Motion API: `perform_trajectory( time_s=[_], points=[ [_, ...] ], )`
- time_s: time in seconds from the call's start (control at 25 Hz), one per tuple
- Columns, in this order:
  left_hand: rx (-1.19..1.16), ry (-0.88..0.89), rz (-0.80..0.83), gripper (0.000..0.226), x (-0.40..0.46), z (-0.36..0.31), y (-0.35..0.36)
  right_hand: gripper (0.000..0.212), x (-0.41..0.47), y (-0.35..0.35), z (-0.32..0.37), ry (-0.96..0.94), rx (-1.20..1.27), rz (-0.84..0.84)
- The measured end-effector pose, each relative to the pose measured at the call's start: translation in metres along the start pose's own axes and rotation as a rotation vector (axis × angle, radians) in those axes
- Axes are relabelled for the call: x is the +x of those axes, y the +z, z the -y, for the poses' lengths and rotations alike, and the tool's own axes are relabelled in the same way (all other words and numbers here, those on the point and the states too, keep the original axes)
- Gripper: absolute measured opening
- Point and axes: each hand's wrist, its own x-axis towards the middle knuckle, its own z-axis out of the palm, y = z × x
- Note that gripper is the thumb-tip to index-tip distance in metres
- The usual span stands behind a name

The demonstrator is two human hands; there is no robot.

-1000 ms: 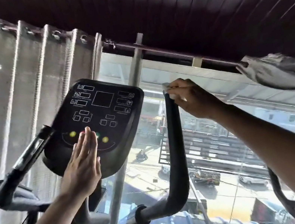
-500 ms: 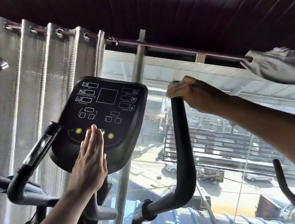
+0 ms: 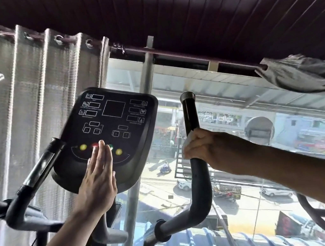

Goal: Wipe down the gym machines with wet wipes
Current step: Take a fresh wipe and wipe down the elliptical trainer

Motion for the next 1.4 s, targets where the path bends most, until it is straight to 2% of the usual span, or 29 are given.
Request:
perform_trajectory(
  time_s=[0.12,0.28,0.36,0.44,0.64,0.84,1.0,1.12,1.24,1.4],
  points=[
    [-0.019,-0.006,-0.003,0.080,-0.001,0.000,-0.001,0.034,0.022,-0.013,-0.035,0.025,-0.100,-0.005],
    [-0.035,-0.013,-0.006,0.080,-0.001,-0.001,-0.001,0.009,0.063,-0.025,-0.089,0.337,-0.078,-0.101],
    [-0.035,-0.008,-0.008,0.080,-0.001,-0.001,-0.001,0.027,0.072,-0.016,-0.094,0.420,-0.042,-0.144],
    [-0.037,-0.002,-0.011,0.080,-0.001,0.000,-0.001,0.032,0.063,-0.010,-0.085,0.485,0.056,-0.215],
    [-0.027,0.009,-0.013,0.080,-0.001,0.003,0.003,0.027,0.008,0.003,-0.015,0.528,0.339,-0.329],
    [-0.016,0.008,-0.030,0.079,-0.001,0.002,0.006,0.030,-0.050,0.026,0.066,0.576,0.452,-0.477],
    [-0.013,0.012,-0.033,0.079,-0.002,0.002,0.006,0.021,-0.051,0.038,0.075,0.662,0.514,-0.639],
    [-0.006,0.011,-0.044,0.079,-0.001,0.000,0.006,0.025,-0.028,0.046,0.052,0.857,0.554,-0.753],
    [-0.006,0.009,-0.045,0.079,-0.002,0.000,0.005,0.021,0.010,0.044,0.008,1.049,0.743,-0.859],
    [-0.010,-0.004,-0.032,0.079,-0.003,0.000,0.004,0.011,0.059,0.039,-0.044,1.271,1.259,-0.999]
  ],
)
